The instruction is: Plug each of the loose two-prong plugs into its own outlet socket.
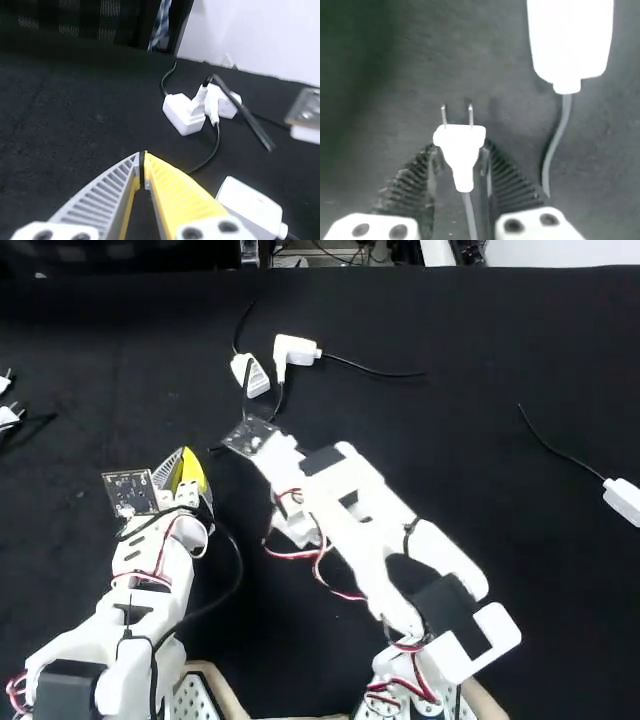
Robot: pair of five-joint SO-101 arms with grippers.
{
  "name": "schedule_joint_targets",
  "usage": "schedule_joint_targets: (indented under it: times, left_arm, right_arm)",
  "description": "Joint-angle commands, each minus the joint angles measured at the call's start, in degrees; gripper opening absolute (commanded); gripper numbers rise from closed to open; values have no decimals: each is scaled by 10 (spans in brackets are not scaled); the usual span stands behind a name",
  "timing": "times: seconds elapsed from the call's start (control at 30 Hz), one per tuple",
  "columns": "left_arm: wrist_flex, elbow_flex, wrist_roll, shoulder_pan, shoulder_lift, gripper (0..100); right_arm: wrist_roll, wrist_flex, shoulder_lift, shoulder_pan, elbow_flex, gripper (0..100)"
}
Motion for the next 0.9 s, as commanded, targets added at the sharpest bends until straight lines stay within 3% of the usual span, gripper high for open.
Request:
schedule_joint_targets:
  times: [0.0,0.33,0.67,0.87]
  left_arm:
    - [-30,10,5,24,-6,30]
    - [-40,10,5,73,-8,30]
    - [-147,10,2,164,-7,30]
    - [-151,10,0,210,-2,30]
  right_arm:
    - [2,44,-9,-40,-73,12]
    - [-3,109,-36,-52,-102,12]
    - [-4,120,-289,-64,-1,12]
    - [-11,117,-365,-64,75,12]
